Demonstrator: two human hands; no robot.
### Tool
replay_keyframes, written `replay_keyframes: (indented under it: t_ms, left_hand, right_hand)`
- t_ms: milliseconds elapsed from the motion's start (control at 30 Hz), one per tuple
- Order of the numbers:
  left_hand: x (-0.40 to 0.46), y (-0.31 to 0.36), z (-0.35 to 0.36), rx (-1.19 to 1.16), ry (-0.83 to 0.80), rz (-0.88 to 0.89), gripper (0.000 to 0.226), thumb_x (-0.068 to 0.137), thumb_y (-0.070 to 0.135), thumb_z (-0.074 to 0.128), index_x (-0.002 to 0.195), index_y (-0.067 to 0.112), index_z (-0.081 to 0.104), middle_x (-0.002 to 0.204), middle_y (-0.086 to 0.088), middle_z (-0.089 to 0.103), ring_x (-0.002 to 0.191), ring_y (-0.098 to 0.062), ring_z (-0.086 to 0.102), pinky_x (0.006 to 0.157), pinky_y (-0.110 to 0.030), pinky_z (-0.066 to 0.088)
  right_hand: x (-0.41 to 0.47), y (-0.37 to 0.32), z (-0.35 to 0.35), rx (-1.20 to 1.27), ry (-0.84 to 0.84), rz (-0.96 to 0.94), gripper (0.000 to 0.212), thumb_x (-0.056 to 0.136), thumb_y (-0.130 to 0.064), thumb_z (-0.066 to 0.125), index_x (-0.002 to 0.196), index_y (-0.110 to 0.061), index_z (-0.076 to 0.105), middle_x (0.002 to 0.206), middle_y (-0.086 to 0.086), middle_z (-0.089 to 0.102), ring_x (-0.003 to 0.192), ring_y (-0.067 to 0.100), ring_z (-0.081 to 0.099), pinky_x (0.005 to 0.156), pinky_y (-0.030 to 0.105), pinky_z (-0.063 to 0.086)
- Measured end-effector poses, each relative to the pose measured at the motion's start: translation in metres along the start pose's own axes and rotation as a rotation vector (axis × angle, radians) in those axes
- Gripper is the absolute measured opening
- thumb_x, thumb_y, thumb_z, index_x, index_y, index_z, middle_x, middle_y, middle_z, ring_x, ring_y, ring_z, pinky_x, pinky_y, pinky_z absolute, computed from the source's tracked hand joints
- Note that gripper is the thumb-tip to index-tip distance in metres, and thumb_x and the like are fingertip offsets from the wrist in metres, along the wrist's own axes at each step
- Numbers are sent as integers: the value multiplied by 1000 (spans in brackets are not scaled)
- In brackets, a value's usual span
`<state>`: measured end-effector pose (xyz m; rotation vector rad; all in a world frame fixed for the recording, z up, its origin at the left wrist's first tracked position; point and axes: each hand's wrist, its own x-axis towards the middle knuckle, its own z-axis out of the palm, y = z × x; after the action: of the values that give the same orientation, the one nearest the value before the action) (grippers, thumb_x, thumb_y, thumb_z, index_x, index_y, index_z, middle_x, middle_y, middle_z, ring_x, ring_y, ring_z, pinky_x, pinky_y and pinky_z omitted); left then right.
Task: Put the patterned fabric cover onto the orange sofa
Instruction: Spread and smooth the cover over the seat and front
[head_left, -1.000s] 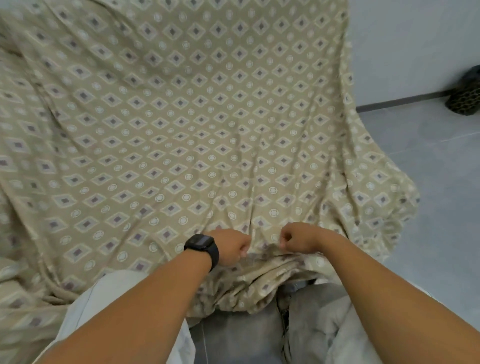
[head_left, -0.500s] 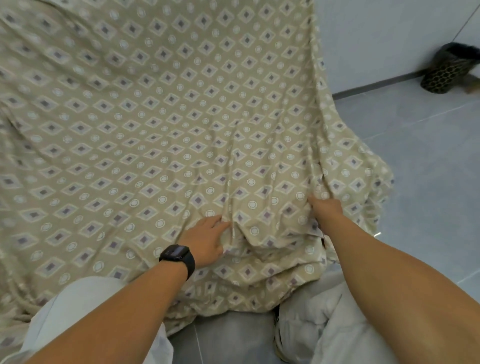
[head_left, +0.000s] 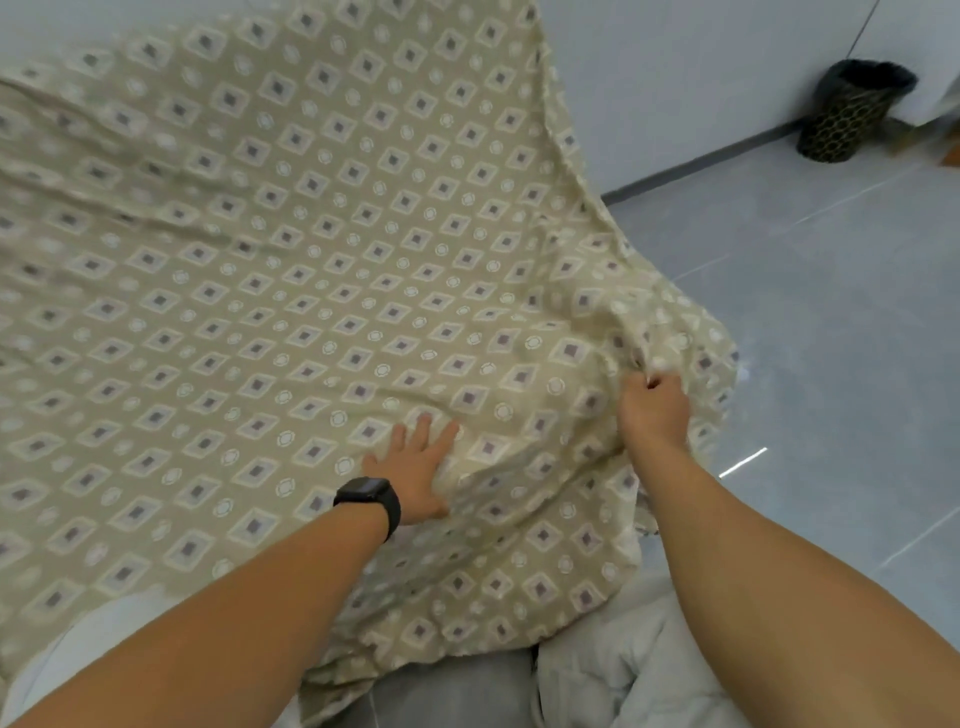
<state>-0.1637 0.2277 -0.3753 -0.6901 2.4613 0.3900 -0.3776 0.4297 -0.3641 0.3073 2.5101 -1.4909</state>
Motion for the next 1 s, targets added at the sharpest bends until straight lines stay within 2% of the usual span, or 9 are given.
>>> replay_keyframes:
  t_ms: [67,133,300,433,567,667,800,900,1000]
  left_hand:
    - [5,9,3,5,7,-51,119,86,38,74,146,56,-27,162,10,-32,153,-30,-18,118,-69,10]
    - [6,15,8,36,31,-88,122,86,38,74,143,55,-33,161,8,-36,153,-32,-20,115,-72,12]
    - [28,29,-14,8,-22,-60,133,72,69,73,139,53,-40,158,3,-41,150,-38,-25,112,-75,6]
    - [97,73,-85,-55,-21,24,144,64,80,73,151,34,-33,162,-15,-30,149,-44,-23,119,-62,-2]
    - [197,114,-133,-287,-105,-107,164,32,98,66,150,39,-30,162,-10,-32,150,-45,-20,118,-68,7]
    - [229,125,-135,-230,-207,-164,178,7,105,53,145,41,-39,154,-6,-47,144,-47,-34,113,-75,-2]
    - [234,125,-130,-247,-276,-165,172,18,102,60,133,40,-52,141,-13,-60,135,-51,-44,107,-79,-7]
    - [232,128,-132,-281,-326,-213,169,31,93,72,130,40,-54,136,-8,-64,134,-52,-44,106,-81,-5]
    - [237,140,-147,-284,-404,-315,170,35,88,78,127,39,-57,129,-8,-69,133,-51,-46,107,-80,-4]
  right_hand:
    - [8,6,3,-5,-47,156,39,94,-31,47,123,-9,61,113,5,62,99,33,60,86,41,49]
    - [17,6,5,82,36,211,44,89,-39,48,122,-13,60,122,5,61,100,32,60,88,42,49]
    - [46,15,7,-157,169,-14,38,96,-32,46,130,-17,50,137,8,45,119,34,50,96,50,44]
    - [108,-2,-5,-355,291,-197,39,101,-31,46,138,-18,48,142,11,41,126,36,43,100,50,41]
    - [184,-45,18,-633,145,-261,58,100,-56,38,146,-21,44,150,9,37,136,37,35,108,53,34]
    - [210,-70,63,-774,-15,-230,72,95,-68,33,148,-20,40,148,13,39,135,39,35,109,54,30]
    - [206,-66,103,-933,22,-234,71,96,-63,19,155,-24,21,159,10,24,145,34,22,115,59,15]
    - [209,-69,102,-1006,-204,-128,81,93,-72,8,160,-29,-9,168,6,-9,154,31,-6,119,63,-1]
    - [231,-89,93,-1058,-473,32,101,82,-89,13,154,-32,-28,164,4,-31,152,31,-22,119,63,-7]
